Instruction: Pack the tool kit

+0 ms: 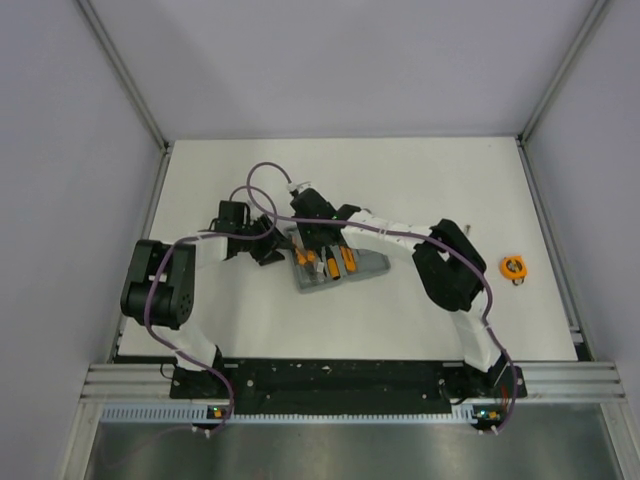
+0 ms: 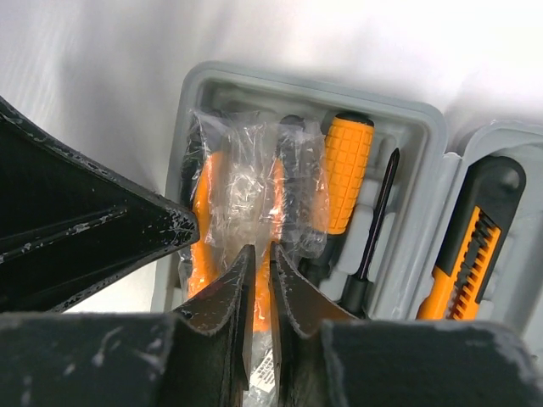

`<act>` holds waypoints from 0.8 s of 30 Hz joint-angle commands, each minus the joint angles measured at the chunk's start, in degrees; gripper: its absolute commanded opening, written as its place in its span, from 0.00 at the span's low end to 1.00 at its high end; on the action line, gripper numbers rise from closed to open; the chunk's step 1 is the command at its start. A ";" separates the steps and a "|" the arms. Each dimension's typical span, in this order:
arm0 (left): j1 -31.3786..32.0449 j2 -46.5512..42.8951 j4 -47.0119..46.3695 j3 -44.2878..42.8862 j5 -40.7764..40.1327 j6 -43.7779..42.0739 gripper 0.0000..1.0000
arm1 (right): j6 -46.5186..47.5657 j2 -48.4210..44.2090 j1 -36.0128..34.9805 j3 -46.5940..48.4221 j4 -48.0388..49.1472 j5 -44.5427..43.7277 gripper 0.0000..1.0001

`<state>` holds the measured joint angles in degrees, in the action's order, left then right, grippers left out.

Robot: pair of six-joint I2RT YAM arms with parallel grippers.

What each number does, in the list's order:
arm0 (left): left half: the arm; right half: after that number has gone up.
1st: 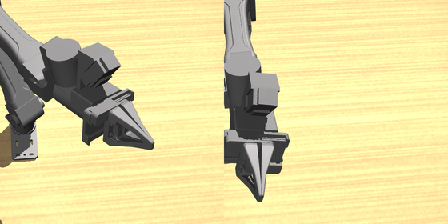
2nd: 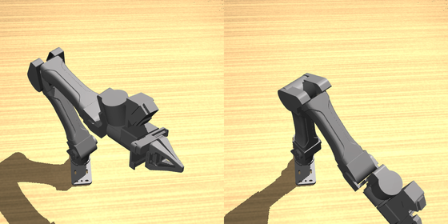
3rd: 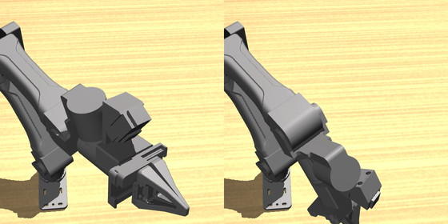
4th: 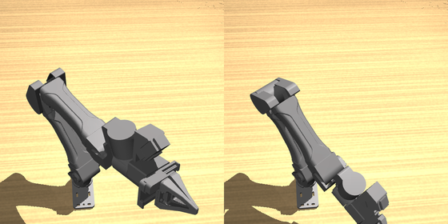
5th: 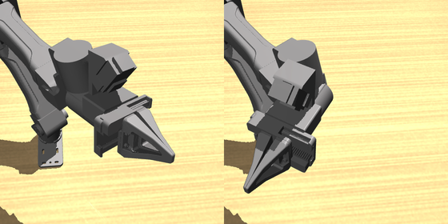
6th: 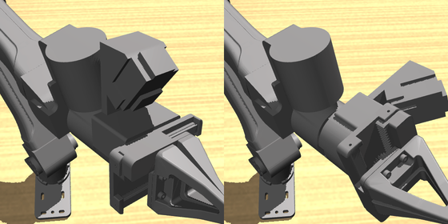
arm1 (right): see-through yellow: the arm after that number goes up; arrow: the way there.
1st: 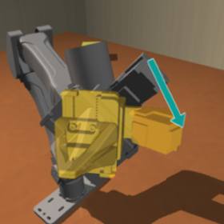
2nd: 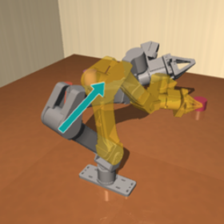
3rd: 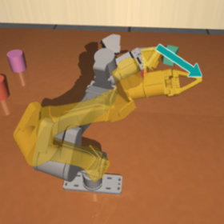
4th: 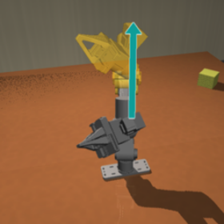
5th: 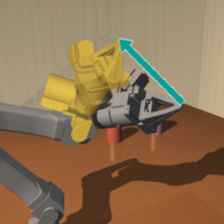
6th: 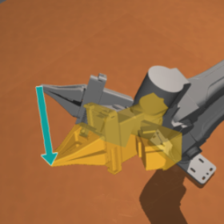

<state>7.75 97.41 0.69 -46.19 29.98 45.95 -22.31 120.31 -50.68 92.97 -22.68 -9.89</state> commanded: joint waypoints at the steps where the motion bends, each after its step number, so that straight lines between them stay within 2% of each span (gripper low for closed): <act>1: 0.60 1.29 1.59 -2.76 -1.32 -1.92 0.54 | -1.16 1.15 0.49 -0.86 1.14 1.80 0.10; 7: 1.65 3.67 2.83 -4.25 -1.15 -2.62 0.52 | -3.44 1.33 0.49 -2.09 1.14 3.21 0.09; 14: 1.92 4.11 4.05 -4.25 -2.64 -2.62 0.32 | -5.55 1.24 0.49 -2.70 1.06 3.65 0.09; 24: 1.92 4.90 4.06 -3.38 -3.43 -3.33 0.19 | -6.52 0.45 0.49 -3.85 1.14 3.47 0.09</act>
<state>9.45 100.31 2.63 -49.91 29.65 44.58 -27.83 120.81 -50.41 90.63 -19.57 -6.55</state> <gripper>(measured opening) 0.404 0.088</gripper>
